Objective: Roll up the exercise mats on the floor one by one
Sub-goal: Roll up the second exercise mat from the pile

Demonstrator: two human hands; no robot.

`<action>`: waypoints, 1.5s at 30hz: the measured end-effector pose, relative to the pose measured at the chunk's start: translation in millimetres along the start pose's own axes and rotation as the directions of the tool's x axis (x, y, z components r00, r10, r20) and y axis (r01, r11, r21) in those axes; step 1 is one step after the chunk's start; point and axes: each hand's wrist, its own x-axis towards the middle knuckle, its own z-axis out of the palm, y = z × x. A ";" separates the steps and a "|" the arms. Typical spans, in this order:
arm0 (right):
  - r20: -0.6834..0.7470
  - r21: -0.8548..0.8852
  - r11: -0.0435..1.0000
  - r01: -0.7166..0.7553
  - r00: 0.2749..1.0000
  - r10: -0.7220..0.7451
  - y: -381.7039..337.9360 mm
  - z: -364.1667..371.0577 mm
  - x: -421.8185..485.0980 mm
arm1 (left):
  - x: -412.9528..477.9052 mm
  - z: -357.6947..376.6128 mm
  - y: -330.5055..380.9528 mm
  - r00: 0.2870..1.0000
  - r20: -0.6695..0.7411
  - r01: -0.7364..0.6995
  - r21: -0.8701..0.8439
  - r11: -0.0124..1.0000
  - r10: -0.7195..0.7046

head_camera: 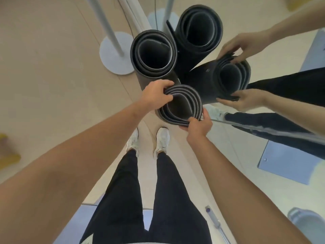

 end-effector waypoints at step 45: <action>0.187 -0.284 0.952 -0.117 0.967 0.175 -5.0 3.2 20.0 | -24.9 22.0 -40.8 0.888 0.056 0.369 -0.680 0.634 -0.457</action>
